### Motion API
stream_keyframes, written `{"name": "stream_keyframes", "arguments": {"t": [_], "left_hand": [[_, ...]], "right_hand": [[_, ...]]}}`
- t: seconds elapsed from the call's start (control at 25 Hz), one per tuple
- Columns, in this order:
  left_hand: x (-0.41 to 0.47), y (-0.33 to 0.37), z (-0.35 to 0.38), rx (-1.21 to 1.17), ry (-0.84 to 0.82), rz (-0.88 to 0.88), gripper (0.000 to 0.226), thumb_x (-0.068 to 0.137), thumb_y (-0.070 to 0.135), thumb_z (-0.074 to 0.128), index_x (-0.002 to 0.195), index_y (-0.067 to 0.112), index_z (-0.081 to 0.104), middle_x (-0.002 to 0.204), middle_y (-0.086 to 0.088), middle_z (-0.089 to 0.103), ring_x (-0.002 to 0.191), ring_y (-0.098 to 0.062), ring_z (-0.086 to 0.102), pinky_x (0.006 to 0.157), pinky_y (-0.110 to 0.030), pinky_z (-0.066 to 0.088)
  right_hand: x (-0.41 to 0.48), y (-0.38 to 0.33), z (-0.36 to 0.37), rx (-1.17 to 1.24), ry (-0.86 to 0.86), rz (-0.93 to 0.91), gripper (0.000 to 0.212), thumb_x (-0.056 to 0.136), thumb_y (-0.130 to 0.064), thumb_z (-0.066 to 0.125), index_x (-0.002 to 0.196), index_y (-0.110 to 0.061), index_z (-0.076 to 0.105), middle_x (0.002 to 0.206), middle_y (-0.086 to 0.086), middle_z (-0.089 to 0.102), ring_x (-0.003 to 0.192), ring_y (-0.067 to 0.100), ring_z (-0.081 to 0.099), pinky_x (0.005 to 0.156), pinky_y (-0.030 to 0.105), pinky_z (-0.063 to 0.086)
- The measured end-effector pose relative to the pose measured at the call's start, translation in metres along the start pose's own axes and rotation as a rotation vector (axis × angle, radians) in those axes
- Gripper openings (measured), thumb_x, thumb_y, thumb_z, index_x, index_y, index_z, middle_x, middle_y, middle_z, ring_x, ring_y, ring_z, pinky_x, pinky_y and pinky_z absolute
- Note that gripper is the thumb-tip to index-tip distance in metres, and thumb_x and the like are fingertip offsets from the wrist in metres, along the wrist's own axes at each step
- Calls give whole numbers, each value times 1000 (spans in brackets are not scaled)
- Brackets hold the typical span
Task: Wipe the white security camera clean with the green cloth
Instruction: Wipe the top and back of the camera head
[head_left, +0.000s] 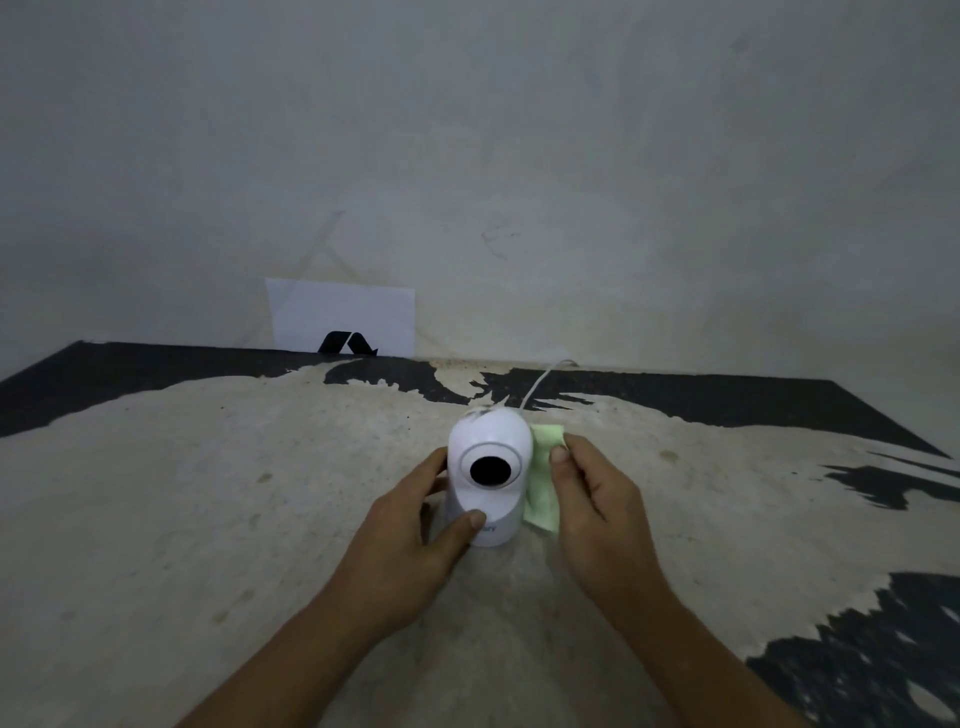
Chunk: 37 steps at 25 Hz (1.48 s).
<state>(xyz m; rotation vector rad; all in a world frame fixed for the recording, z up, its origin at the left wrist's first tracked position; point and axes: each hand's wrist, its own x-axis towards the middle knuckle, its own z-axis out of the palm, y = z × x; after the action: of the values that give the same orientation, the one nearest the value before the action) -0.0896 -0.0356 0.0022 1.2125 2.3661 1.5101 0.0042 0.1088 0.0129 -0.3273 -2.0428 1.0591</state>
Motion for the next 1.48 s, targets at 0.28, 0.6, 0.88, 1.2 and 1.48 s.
{"name": "stream_keyframes", "arguments": {"t": [0.28,0.6,0.88,1.2,1.48], "left_hand": [[0,0,1,21,-16,7,54,82,46,59,122,61,26,110,43,39,93,23,42,68,1,36],[1,-1,2,20,-13,18,57,83,43,59,125,56,24,113,40,38,95,19,41,71,1,33],[1,-3,3,16,-9,12,58,83,44,58,129,53,24,119,34,39,102,11,42,79,-3,33],[0,0,2,6,-12,8,54,83,44,59,119,60,21,107,46,33,88,24,39,67,-1,34],[1,0,3,1,-1,11,54,84,42,58,127,53,26,111,42,38,92,19,43,71,1,33]], "right_hand": [[1,-5,-2,-198,28,-248,25,95,-14,47,73,-9,56,53,-10,42,46,5,40,46,8,25],[2,-1,-1,-202,52,-296,19,95,-12,49,82,-6,62,68,-7,54,60,-4,47,57,5,33],[2,5,4,-176,42,-296,34,95,-16,47,125,-4,57,107,7,57,96,7,52,83,9,44],[1,4,7,-112,137,-266,28,91,-9,54,117,-6,63,100,-2,59,91,4,57,78,11,46],[-4,2,10,101,109,-122,26,89,-34,58,108,-19,68,114,-2,58,107,7,57,78,18,54]]}}
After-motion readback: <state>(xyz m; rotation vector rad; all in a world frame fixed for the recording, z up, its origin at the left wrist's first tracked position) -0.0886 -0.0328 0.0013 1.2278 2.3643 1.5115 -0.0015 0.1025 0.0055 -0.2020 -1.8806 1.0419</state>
